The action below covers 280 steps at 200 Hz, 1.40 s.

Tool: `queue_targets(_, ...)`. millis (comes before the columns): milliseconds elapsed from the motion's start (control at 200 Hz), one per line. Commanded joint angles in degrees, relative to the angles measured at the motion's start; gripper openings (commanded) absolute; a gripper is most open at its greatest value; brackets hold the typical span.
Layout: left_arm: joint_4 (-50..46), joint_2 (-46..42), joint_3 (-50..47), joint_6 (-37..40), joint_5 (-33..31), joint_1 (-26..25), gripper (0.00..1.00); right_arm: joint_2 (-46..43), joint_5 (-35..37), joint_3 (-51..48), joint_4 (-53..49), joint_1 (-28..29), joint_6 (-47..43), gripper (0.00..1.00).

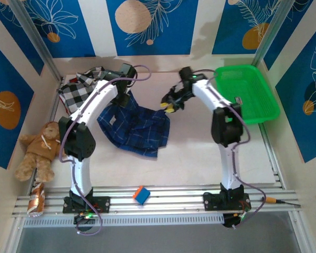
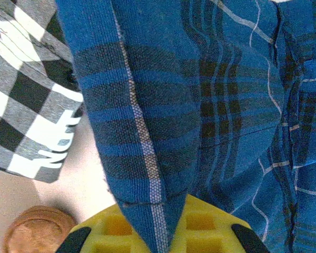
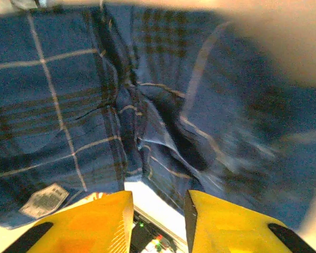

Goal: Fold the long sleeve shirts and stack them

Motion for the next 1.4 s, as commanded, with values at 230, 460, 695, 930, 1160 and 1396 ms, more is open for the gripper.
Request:
queue_targets(230,-6.64,7.33,8.57,-1.22,-5.84,-8.78,0.0,-12.04,2.5,-18.48,-1.04,-10.77,-6.15,0.4)
queue_targets(460,-9.56,11.67,11.07,-7.94,-2.01,-14.83,0.0,-12.2,2.24,-19.53,-0.66,-11.7,-6.62,0.4)
queue_targets(695,-10.3,14.99,13.17,-13.15,2.44,-18.3,0.0,-11.45,1.6,-19.44,-0.67,-11.99,-7.39,0.4)
queue_targets(930,-8.11,16.28,13.17,-18.23,9.36,-19.19,0.0,-11.55,1.3,-21.1,0.02,-12.14,-7.84,0.4)
queue_targets(1160,-6.91,17.49,12.95,-20.47,13.07,-21.09,0.0,-11.76,1.24,-23.12,1.1,-12.19,-7.81,0.4)
queue_targets(1396,-2.08,15.43,10.0,-23.24,22.0,-22.14,0.3,-11.16,1.73,-23.77,1.86,-12.23,-7.63,0.4)
